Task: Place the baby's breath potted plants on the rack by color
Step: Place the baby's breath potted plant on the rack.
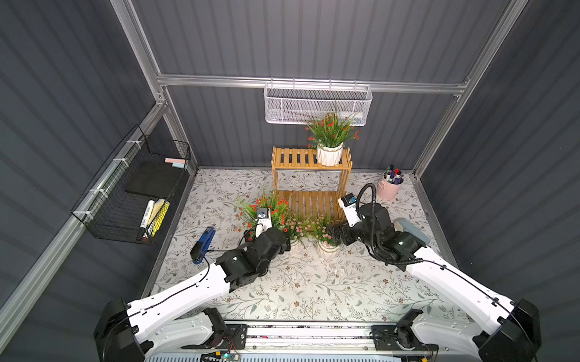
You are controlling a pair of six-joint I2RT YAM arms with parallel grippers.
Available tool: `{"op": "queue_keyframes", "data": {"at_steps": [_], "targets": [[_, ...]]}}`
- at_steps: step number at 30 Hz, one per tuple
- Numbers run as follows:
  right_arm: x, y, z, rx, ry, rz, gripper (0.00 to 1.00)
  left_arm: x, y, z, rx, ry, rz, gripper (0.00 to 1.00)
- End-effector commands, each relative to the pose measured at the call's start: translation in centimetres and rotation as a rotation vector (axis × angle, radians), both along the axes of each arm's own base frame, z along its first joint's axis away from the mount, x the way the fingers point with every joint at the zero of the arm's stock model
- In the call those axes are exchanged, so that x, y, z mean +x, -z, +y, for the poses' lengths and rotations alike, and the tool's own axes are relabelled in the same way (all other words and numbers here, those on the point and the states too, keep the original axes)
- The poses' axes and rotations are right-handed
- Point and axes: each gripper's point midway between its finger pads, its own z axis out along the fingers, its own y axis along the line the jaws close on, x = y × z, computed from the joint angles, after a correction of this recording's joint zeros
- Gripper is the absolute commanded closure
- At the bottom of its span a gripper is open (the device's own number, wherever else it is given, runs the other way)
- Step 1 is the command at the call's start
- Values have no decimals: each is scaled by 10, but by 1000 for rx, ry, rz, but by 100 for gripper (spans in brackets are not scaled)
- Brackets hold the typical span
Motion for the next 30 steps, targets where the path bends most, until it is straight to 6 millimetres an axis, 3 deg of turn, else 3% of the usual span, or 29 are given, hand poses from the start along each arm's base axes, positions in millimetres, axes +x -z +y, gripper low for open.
{"op": "queue_keyframes", "data": {"at_steps": [1, 17, 30], "targets": [[5, -18, 2, 15, 1, -41, 1, 13, -30, -10, -6, 45, -43, 31], [4, -32, 0, 14, -2, -69, 1, 58, -87, -24, -21, 114, -101, 32], [-4, -45, -6, 18, -6, -84, 1, 117, -167, -34, 44, 144, -162, 32]]}}
